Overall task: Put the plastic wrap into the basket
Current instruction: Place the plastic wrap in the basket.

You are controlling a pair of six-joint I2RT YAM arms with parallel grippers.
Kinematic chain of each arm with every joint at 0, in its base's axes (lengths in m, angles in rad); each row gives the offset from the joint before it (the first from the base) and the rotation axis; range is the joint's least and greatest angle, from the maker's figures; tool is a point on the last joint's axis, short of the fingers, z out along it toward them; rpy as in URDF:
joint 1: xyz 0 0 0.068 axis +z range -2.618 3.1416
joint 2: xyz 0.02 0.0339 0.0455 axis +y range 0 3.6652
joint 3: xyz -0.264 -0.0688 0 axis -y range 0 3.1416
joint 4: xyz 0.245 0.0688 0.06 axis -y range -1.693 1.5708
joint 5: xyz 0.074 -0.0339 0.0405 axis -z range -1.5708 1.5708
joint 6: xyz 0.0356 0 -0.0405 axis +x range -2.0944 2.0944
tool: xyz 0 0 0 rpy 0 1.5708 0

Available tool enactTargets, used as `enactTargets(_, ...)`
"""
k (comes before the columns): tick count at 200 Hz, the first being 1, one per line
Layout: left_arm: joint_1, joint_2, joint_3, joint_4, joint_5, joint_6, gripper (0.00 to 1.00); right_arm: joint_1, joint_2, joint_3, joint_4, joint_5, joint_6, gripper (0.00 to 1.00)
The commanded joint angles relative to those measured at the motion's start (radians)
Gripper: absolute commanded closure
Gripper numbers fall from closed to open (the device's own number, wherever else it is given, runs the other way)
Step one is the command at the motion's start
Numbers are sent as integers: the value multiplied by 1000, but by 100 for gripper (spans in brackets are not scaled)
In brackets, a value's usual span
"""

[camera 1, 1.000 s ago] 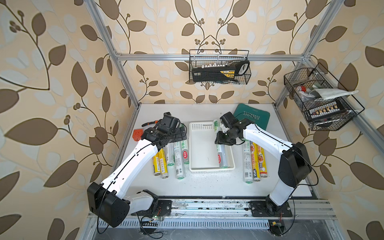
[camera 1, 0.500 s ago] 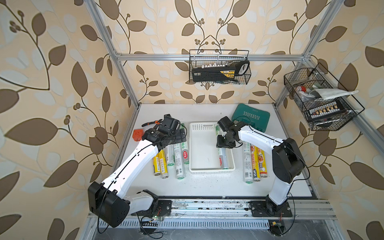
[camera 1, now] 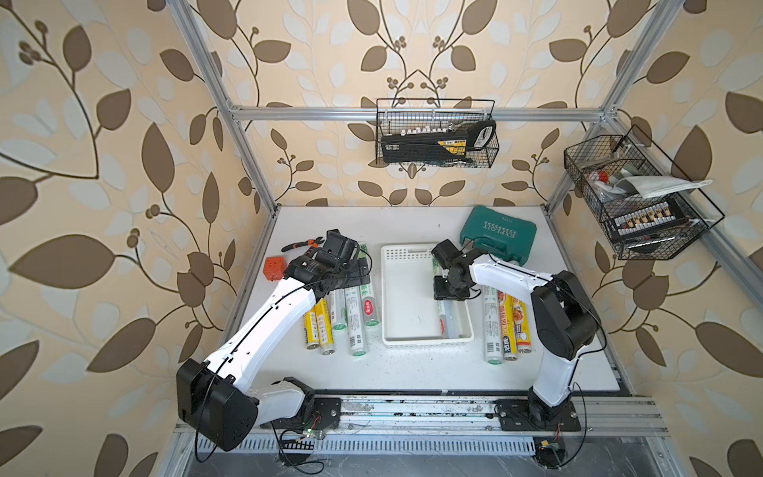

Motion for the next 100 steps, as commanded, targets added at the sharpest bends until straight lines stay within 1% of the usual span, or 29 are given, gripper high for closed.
enactTargets(1, -1, 14, -7, 7, -3, 1, 1, -10, 7, -20, 25, 25, 12, 61)
enactTargets(31, 0, 28, -13, 12, 4, 1, 1, -14, 0, -31, 27, 31, 4, 59)
enactTargets(45, -1, 38, -15, 14, 6, 3, 1, -15, -3, -36, 28, 35, -6, 56)
enactTargets(75, 0, 63, -24, 13, 6, 0, 1, -15, -16, -38, 13, 58, -19, 45)
enactTargets(100, 3, 75, -32, 12, 3, -15, 1, -18, -44, -28, -8, 70, -27, 42)
